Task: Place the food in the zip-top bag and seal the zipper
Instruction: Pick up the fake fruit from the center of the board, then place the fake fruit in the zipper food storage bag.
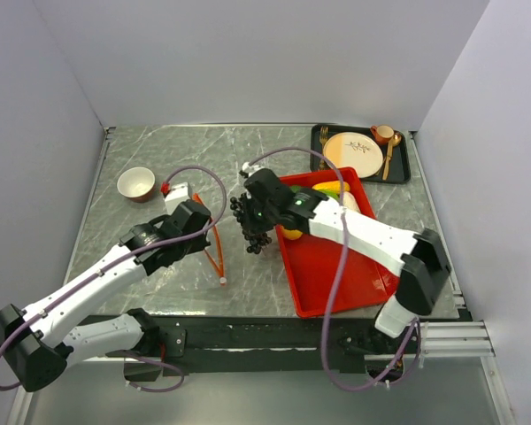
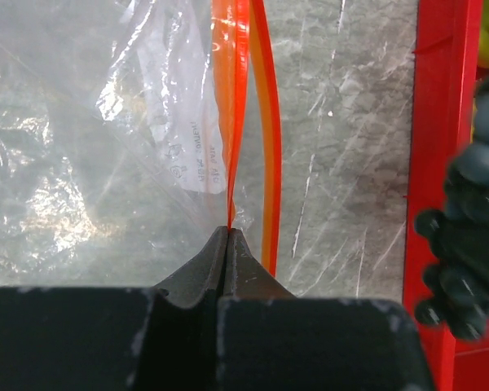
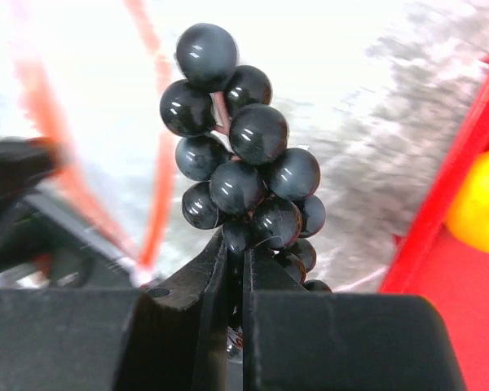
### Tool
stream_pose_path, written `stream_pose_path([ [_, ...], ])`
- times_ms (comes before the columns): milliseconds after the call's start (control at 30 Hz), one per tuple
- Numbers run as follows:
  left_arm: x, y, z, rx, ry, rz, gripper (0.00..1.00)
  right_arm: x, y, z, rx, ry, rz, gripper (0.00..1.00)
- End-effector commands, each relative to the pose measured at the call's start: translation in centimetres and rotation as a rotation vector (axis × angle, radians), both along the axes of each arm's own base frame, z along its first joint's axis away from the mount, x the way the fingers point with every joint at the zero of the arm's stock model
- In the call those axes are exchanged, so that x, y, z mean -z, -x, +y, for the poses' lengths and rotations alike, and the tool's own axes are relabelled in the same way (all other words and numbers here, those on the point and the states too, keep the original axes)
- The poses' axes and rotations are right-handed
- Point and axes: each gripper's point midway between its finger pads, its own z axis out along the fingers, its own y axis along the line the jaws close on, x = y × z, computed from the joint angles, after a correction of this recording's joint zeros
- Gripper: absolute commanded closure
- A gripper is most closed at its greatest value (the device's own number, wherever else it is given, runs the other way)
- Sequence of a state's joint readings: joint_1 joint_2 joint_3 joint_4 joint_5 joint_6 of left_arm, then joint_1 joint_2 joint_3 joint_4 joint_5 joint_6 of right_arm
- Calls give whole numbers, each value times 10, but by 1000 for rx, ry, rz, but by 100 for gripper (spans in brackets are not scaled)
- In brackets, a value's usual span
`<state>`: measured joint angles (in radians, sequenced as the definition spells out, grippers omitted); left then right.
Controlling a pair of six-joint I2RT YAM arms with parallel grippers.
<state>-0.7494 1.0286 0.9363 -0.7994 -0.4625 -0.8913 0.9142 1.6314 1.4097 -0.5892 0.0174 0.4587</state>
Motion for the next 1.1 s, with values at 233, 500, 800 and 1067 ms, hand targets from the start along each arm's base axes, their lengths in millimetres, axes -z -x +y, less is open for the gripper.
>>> stream_pose_path([
  [233, -26, -14, -30, 112, 102, -86, 99, -25, 42, 42, -203, -250, 132, 96],
  [500, -41, -10, -55, 259, 183, -134, 99, -21, 51, 64, -268, -316, 211, 95],
  [800, -45, -7, -63, 314, 196, -137, 99, 6, 39, 67, -198, -301, 277, 93],
  [1067, -37, 1, -62, 328, 194, -95, 99, -8, 9, 54, -69, -438, 283, 92],
])
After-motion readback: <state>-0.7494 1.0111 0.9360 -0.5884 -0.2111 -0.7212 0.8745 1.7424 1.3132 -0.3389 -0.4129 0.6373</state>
